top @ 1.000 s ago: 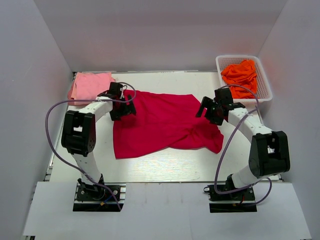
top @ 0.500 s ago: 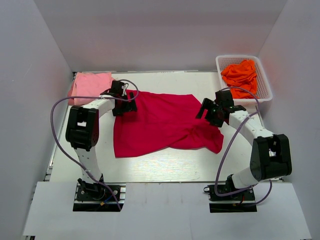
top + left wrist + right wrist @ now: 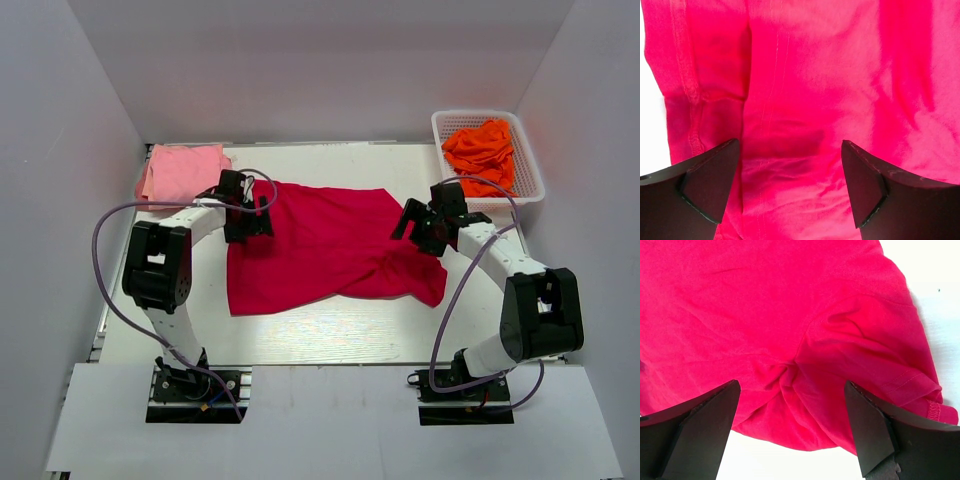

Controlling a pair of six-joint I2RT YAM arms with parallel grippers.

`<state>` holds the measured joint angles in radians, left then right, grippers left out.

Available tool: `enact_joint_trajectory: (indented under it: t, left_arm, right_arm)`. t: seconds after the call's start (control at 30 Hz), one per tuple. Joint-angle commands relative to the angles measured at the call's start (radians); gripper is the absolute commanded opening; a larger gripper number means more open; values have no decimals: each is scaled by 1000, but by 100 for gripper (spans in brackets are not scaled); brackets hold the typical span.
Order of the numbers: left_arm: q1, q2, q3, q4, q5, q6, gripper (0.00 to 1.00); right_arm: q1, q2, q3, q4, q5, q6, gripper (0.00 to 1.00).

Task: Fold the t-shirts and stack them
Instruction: Flatten out the tshirt

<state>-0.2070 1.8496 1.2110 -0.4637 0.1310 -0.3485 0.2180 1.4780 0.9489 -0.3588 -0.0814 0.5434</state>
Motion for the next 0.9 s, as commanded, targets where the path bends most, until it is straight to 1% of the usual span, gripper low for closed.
enact_joint_trajectory:
  t: [0.0, 0.03, 0.1, 0.27, 0.3, 0.33, 0.4, 0.47, 0.57, 0.67, 0.7, 0.8, 0.87]
  left_arm:
    - [-5, -46, -14, -21, 12, 16, 92]
    - [-5, -46, -14, -21, 12, 16, 91]
    - [-5, -46, -37, -9, 41, 16, 91]
    - [-5, -46, -47, 28, 74, 25, 78]
    - [-5, -46, -47, 28, 85, 25, 78]
    - [-5, -55, -47, 45, 85, 25, 75]
    - [-5, -55, -36, 56, 140, 25, 67]
    - [-5, -55, -24, 56, 163, 37, 60]
    - [-5, -55, -24, 24, 176, 37, 60]
    - [-5, -78, -24, -25, 138, 37, 60]
    - [-5, -98, -24, -35, 125, 37, 61]
    - [-5, -139, -67, -14, 136, 48, 61]
    - [-5, -161, -88, 10, 115, 37, 65]
  right_arm:
    - [-2, -21, -9, 23, -17, 6, 90]
    - [-2, -24, -7, 23, -18, 4, 90]
    - [-3, -28, -13, 20, -18, 1, 90]
    - [-2, -45, -27, 20, -14, -8, 90]
    - [-3, -50, -29, 18, -12, -10, 90]
    - [0, -53, -32, 20, -12, -11, 90]
    - [-2, -58, -36, 17, -9, -13, 90]
    - [-5, -62, -44, 17, -9, -11, 90]
    - [-2, -73, -55, 20, -9, -14, 90]
    - [-2, -78, -61, 26, -12, -10, 90]
    - [-2, -78, -64, 23, -14, -10, 90]
    - [-2, -73, -70, 32, -17, -10, 90]
    - [-2, -68, -67, 31, -21, -8, 90]
